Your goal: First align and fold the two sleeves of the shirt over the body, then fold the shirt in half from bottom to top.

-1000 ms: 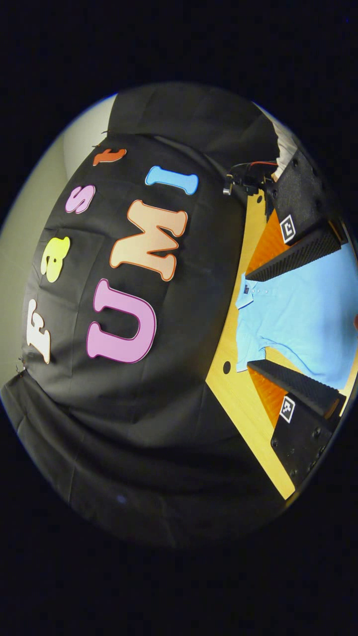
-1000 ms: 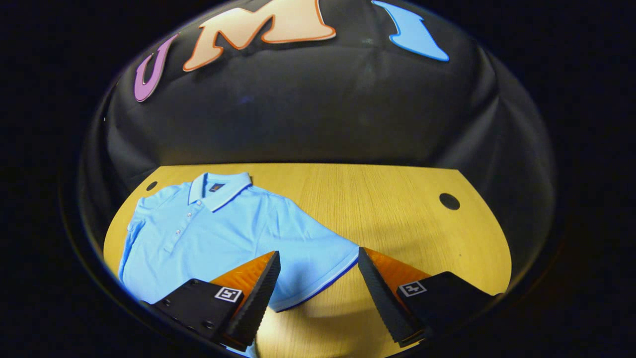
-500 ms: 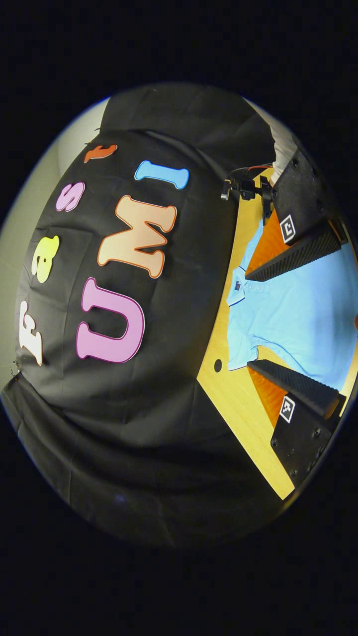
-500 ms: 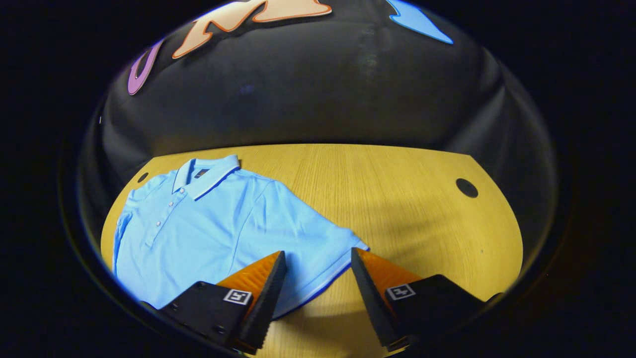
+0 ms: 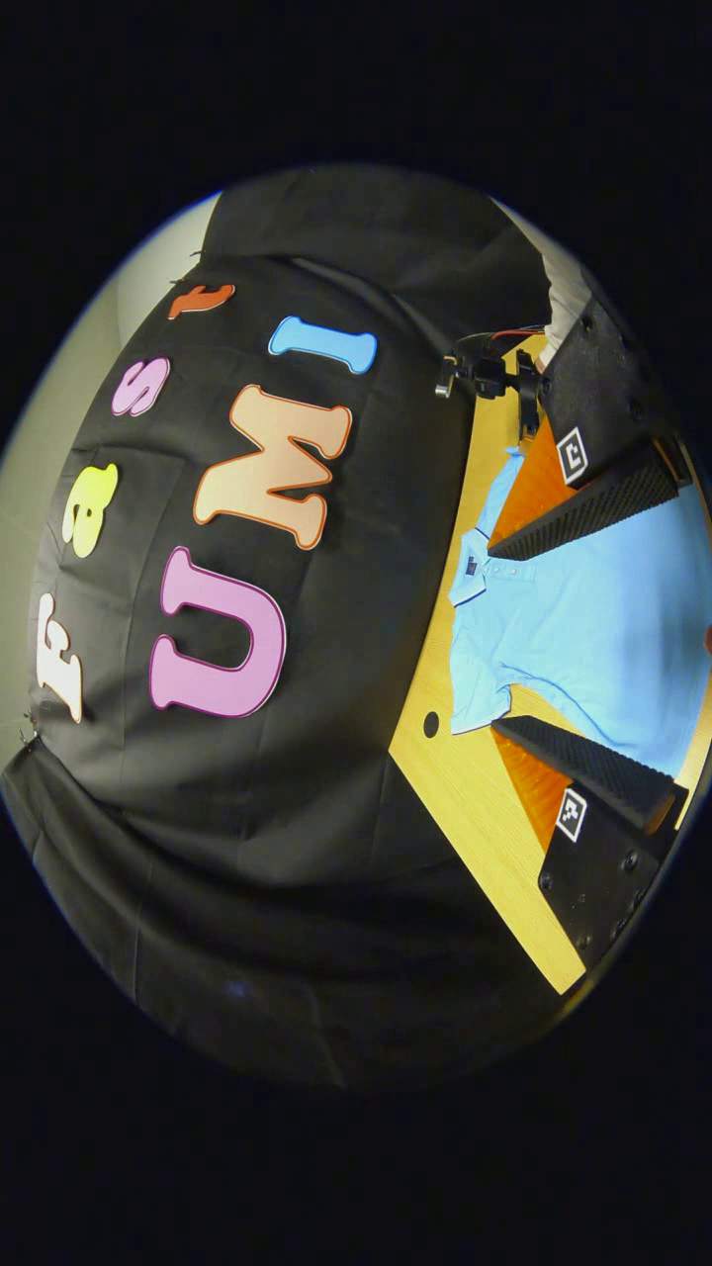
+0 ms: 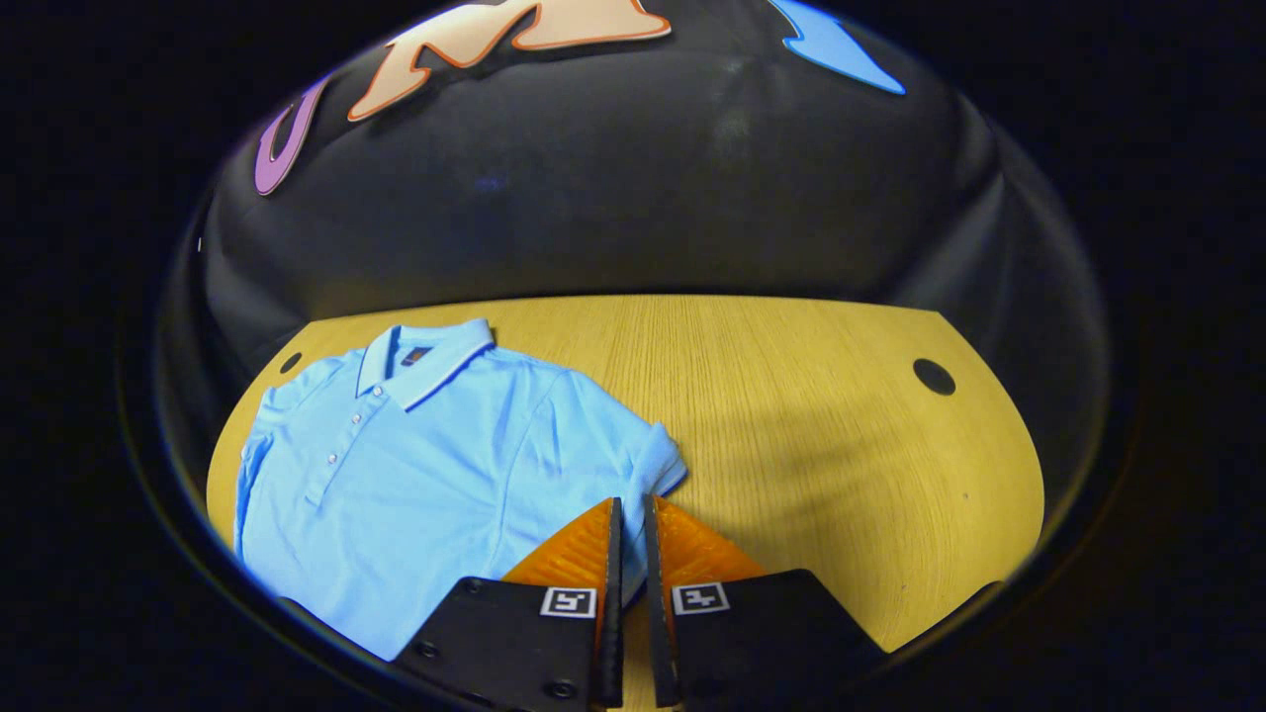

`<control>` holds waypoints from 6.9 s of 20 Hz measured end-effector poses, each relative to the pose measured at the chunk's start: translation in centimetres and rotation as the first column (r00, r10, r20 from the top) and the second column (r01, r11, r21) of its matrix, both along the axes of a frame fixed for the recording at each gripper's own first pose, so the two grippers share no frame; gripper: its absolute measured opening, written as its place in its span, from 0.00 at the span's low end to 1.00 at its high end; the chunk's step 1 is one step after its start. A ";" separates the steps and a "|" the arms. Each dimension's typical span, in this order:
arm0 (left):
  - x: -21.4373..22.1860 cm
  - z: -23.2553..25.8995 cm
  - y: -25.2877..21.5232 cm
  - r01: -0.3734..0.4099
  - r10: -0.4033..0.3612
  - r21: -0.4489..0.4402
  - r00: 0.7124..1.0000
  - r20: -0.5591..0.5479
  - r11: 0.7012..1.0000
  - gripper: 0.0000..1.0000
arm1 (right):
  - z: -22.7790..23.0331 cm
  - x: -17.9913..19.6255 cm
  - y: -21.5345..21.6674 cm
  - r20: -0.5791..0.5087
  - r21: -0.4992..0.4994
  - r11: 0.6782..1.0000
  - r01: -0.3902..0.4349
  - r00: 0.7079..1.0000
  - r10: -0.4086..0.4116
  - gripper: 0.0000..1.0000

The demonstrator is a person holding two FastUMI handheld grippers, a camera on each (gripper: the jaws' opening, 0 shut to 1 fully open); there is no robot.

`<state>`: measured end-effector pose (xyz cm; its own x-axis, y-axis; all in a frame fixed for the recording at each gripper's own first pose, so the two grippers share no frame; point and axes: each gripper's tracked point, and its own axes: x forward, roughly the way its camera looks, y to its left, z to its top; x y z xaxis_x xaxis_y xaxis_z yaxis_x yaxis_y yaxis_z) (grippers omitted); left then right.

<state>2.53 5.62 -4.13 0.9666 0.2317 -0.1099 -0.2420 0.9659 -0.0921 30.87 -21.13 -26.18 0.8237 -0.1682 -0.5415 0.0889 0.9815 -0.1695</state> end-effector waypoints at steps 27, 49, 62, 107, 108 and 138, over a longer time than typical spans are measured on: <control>6.6 -2.8 6.0 0.112 -0.115 -0.040 0.990 -0.085 0.993 0.95 | 4.7 -8.3 16.5 0.121 0.188 0.967 -0.174 0.981 0.153 0.98; 28.1 -19.4 19.2 0.187 -0.111 0.121 0.878 -0.466 0.975 0.95 | 12.8 -33.7 6.1 0.239 0.144 0.962 0.233 0.935 -0.262 0.98; 29.4 -20.4 17.6 0.207 -0.139 0.093 0.868 -0.477 0.974 0.16 | 12.8 -36.3 4.4 0.243 0.154 0.946 0.284 0.918 -0.315 0.98; -10.3 -25.7 4.3 0.241 -0.238 -0.063 0.823 -0.515 0.969 0.97 | -6.3 -44.5 12.3 -0.135 0.016 0.998 -0.054 0.989 0.056 0.98; -10.5 -26.3 4.3 0.238 -0.234 -0.062 0.817 -0.526 0.969 0.96 | -6.6 -44.7 12.3 -0.145 0.017 0.999 -0.050 0.988 0.052 1.00; -2.7 -19.4 2.7 0.241 -0.245 -0.054 0.904 -0.350 0.969 0.02 | 1.0 -35.8 15.5 0.035 0.007 0.997 -0.078 0.996 0.077 0.07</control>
<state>-0.14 8.36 -23.54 0.8913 -0.0081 -0.4534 -0.0181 0.9984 -0.0534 -4.89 -5.60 -25.18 0.8522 -0.0988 -0.5137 0.0181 0.9870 -0.1598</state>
